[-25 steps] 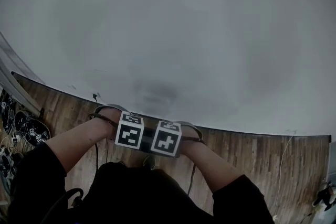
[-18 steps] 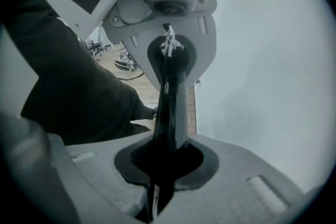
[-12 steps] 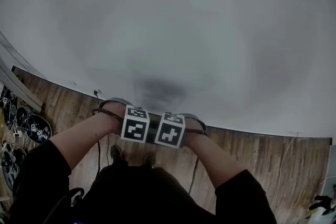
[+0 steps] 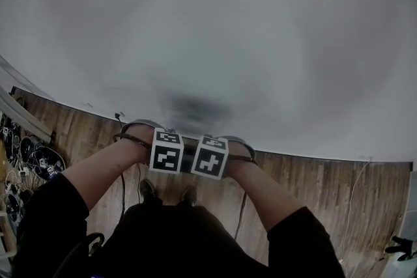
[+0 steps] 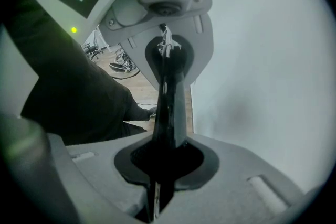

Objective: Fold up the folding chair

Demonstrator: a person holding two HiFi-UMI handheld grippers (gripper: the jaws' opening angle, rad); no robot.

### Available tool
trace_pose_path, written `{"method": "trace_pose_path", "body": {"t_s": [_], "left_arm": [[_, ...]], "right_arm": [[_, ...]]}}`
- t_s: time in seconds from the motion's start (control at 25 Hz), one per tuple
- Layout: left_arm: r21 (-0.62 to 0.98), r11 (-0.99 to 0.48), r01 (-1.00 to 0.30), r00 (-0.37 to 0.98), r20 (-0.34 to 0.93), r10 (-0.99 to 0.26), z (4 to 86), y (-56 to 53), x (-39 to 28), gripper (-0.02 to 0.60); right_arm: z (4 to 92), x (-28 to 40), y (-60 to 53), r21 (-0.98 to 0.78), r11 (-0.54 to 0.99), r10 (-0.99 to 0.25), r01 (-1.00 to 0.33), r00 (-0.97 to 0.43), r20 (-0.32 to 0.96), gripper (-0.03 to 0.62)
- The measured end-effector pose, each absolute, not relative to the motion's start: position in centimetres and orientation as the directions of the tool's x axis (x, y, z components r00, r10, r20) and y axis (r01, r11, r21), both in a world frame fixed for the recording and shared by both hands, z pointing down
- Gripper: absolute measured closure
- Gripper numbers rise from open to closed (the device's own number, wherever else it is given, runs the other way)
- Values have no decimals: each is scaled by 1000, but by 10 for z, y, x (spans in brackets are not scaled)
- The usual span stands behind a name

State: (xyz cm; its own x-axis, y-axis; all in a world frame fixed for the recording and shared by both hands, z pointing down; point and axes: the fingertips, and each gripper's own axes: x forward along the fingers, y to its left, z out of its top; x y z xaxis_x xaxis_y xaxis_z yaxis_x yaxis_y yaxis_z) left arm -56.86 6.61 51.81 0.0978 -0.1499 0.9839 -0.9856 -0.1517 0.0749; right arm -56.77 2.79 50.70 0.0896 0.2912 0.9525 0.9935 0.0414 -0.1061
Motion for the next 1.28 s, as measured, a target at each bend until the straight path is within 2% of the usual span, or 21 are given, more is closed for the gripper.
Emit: {"method": "trace_pose_path", "body": {"t_s": [0.32,0.52,0.6,0.72,0.96,1.28], "left_arm": [[79,-141,-987,103,980,-168,523,77,-578,522],[78,-143,-987,105,977,-187,523,76,-581,515],[66,-152,-986,97,974,-203,521,75,-584,495],[32,-157,-987,68,971,-230,517,73,-591,407],[-53,-134,-990,-16,965,-261,504,75,-609,396],[-114,-102,-988,-81,957,-279,494,83,-634,396]], "right_arm": [[510,-577,40,-124,54,303,991,102,947,536],[512,-579,38,-87,70,303,994,62,951,528],[514,-582,32,-52,66,287,996,31,957,500],[516,-589,21,14,84,287,996,-38,957,422],[510,-605,11,134,160,295,978,-177,939,414],[513,-630,7,223,202,280,954,-275,920,414]]}}
